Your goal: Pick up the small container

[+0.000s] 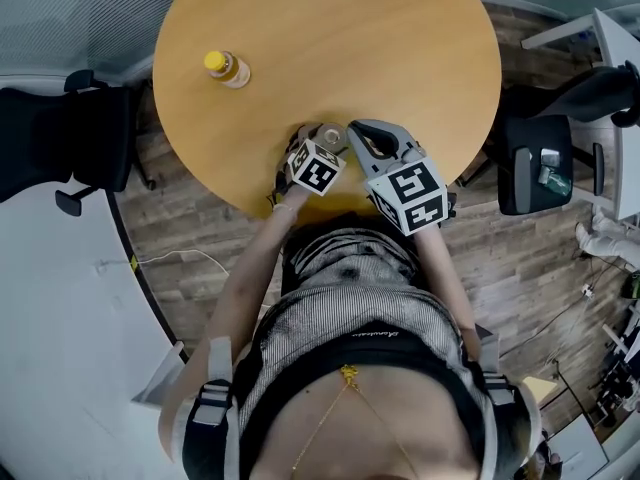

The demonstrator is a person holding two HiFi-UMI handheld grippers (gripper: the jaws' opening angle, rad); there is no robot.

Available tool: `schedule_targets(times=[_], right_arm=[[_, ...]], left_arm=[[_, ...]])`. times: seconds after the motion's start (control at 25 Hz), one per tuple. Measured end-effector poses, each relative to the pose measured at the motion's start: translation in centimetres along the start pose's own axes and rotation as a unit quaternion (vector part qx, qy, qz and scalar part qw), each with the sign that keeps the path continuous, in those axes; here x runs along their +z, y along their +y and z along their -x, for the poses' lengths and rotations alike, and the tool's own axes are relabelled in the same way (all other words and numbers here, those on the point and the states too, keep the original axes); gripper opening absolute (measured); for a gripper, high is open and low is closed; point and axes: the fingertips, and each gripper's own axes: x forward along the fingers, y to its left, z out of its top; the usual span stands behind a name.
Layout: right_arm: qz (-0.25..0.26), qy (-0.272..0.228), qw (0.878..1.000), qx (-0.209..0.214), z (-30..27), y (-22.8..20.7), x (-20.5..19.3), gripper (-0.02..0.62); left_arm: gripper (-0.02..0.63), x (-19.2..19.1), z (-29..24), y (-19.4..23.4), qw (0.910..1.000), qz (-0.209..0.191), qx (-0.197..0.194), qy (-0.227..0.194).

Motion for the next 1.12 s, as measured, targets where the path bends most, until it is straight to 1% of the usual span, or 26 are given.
schedule_targets(times=[0.24, 0.68, 0.76, 0.96, 1.12], right_arm=[[0.002, -0.003, 1.000, -0.002, 0.2, 0.1, 0.0, 0.025], [0.006, -0.013, 1.000, -0.001, 0.8, 0.7, 0.1, 0.025], [0.006, -0.014, 1.000, -0.001, 1.0, 0.7, 0.1, 0.025], [0.006, -0.015, 1.000, -0.003, 1.2, 0.8, -0.1, 0.025], [0.005, -0.017, 1.000, -0.005, 1.3, 0.8, -0.2, 0.025]], left_arm=[[0.347, 0.3, 2.2, -0.5, 0.9998, 0.006, -0.010, -0.013], [0.347, 1.9, 8.1, -1.4, 0.9995, 0.005, -0.032, -0.004], [0.347, 2.6, 9.4, -1.6, 0.9993, -0.001, -0.036, -0.004], [0.347, 3.9, 12.3, -2.5, 0.9983, -0.032, -0.048, 0.000], [0.347, 4.7, 14.1, -3.4, 0.9973, -0.035, -0.065, -0.002]])
